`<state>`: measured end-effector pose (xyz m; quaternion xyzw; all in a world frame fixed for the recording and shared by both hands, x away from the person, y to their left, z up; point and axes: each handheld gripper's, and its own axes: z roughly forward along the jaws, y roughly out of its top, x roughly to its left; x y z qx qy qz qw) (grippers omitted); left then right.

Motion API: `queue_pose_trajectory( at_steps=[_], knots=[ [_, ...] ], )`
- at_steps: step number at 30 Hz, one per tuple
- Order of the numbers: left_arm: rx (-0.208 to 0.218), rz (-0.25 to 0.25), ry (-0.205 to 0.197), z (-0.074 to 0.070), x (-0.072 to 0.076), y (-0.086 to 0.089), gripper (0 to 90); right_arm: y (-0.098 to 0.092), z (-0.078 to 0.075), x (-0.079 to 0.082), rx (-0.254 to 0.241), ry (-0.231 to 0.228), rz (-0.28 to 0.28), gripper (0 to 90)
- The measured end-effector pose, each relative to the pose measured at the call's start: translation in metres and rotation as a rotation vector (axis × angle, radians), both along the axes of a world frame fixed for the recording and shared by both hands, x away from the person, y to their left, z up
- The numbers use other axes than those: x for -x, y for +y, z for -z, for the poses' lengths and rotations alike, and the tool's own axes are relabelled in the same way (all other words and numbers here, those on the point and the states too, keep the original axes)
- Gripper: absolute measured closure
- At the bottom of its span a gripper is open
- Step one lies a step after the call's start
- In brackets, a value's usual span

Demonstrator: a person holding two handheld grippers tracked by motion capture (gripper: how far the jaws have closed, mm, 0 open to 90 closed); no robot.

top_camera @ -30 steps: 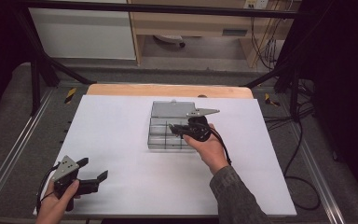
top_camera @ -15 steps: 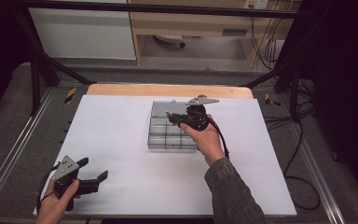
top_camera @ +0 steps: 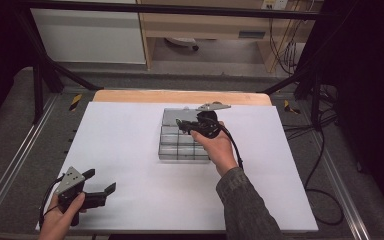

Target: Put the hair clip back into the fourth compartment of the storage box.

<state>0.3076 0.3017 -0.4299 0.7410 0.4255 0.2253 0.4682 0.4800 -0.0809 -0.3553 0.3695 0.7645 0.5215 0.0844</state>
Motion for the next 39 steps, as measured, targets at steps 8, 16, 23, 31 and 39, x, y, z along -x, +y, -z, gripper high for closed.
queue_pose_trajectory(
  at_steps=[8,16,23,31,39],
  knots=[
    [0.000,-0.002,0.000,0.000,0.000,0.000,6.4,0.001,0.002,-0.002,-0.007,0.009,0.007,83.5],
    [0.001,0.000,-0.001,0.000,0.000,0.000,6.4,0.007,0.008,-0.010,-0.014,0.033,0.022,83.5],
    [0.003,0.001,-0.001,0.000,0.000,0.000,6.4,0.017,0.015,-0.014,0.013,0.044,0.018,83.5],
    [0.002,0.003,-0.002,-0.001,0.000,0.000,6.4,0.029,0.025,-0.015,0.040,0.068,-0.001,83.5],
    [0.001,0.002,-0.002,0.000,0.000,0.000,6.4,0.031,0.032,-0.016,0.062,0.083,-0.004,83.5]
  ],
)
